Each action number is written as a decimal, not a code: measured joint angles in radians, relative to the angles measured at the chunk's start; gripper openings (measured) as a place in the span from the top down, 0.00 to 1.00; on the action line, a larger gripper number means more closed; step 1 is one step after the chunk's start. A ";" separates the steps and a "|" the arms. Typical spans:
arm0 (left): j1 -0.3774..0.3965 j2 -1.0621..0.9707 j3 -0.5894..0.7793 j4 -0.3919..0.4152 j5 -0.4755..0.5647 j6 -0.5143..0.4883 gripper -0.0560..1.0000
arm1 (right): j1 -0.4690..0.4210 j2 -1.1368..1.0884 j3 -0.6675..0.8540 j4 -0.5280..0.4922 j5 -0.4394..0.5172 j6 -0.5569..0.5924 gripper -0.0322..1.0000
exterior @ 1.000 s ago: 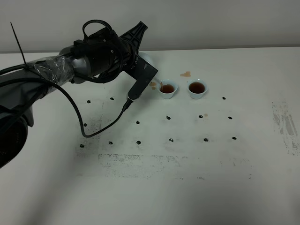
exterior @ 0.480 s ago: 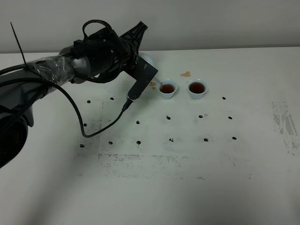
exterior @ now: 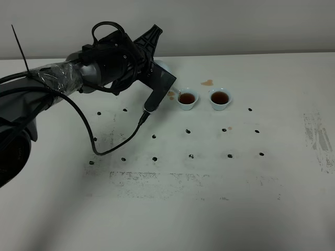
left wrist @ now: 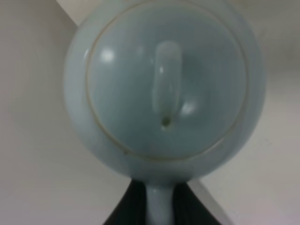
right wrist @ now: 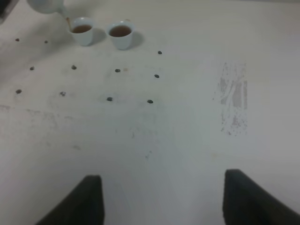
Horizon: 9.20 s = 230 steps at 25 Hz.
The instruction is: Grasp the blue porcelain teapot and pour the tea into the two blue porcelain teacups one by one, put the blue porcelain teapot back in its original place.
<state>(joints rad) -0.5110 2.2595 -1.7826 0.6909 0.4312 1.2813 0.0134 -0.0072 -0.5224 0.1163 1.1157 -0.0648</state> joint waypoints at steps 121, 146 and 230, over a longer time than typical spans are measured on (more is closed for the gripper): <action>0.047 -0.260 0.568 -0.408 0.159 -1.342 0.58 | 0.000 0.000 0.000 0.007 0.000 0.000 0.42; 0.246 -1.121 0.934 -0.538 0.307 -1.297 0.57 | 0.000 0.000 0.000 0.007 0.000 0.000 0.42; 0.571 -2.265 1.326 -0.740 0.633 -1.232 0.57 | 0.000 0.000 0.000 0.007 0.000 0.000 0.42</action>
<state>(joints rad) 0.0596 -0.0053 -0.4561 -0.0496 1.0638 0.0491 0.0134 -0.0072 -0.5224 0.1237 1.1153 -0.0648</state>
